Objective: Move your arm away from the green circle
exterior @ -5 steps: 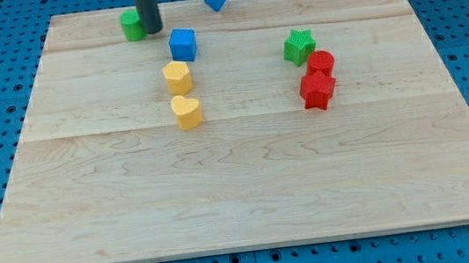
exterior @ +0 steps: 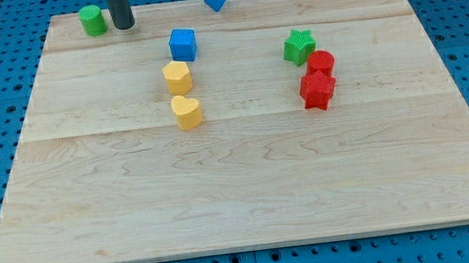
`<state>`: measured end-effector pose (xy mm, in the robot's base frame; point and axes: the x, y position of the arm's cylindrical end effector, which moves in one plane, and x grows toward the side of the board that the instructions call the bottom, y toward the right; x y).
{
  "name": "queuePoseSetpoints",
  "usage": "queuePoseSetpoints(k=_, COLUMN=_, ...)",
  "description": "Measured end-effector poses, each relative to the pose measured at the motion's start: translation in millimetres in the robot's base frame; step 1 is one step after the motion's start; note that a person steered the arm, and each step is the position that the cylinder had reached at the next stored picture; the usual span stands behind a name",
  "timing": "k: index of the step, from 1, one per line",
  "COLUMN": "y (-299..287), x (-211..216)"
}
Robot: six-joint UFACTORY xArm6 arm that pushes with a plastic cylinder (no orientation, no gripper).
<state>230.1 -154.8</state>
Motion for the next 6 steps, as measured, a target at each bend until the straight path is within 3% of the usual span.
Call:
queuePoseSetpoints(k=4, y=34, x=1)
queuePoseSetpoints(k=6, y=34, x=90)
